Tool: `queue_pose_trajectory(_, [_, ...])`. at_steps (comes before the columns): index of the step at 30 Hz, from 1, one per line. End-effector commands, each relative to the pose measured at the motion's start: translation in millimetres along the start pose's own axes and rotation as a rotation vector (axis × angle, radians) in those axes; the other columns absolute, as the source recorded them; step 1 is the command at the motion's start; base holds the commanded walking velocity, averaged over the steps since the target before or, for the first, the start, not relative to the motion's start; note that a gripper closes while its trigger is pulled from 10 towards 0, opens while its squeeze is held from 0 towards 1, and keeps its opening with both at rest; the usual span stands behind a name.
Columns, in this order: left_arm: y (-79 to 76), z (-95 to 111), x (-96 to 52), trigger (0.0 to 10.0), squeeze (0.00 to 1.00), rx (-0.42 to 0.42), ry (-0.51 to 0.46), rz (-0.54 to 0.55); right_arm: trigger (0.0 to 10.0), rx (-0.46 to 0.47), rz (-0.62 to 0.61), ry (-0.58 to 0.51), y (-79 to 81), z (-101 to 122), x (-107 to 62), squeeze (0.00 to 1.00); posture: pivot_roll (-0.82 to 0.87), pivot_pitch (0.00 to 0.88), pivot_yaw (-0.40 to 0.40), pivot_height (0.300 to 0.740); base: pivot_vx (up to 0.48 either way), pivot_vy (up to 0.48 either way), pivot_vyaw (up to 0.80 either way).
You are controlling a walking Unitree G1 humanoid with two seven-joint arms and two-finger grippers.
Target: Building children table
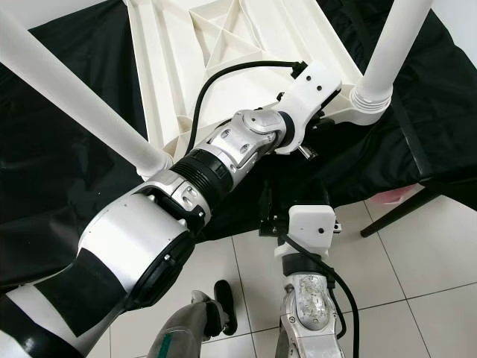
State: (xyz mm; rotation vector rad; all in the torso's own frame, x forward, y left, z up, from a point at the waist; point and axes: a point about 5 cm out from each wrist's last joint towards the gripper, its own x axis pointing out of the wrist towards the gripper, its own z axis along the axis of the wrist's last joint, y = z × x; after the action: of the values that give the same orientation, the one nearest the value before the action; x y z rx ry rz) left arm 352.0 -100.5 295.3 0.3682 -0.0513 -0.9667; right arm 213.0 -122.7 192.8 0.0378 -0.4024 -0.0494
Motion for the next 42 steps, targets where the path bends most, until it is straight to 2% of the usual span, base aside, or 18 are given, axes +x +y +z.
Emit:
queue_pose_trajectory(1, [-16.5,0,6.0,10.0,0.0,-0.01,-0.018,-0.039,10.0,0.024,-0.005,0.01,4.2,1,-4.7,0.0,-0.22,0.356,0.26,0.74,0.0,0.0,0.0])
queue_pose_trajectory(29, [-16.3,9,5.1,10.0,0.0,-0.012,-0.064,-0.064,10.0,0.027,-0.005,0.01,3.8,1,-4.9,0.0,-0.22,0.359,0.257,0.74,0.0,0.0,0.0])
queue_pose_trajectory(42, [-14.5,20,3.5,10.0,0.0,-0.019,-0.113,-0.082,10.0,0.026,-0.005,0.009,3.7,1,-4.3,0.0,-0.22,0.358,0.255,0.74,0.0,0.0,0.0])
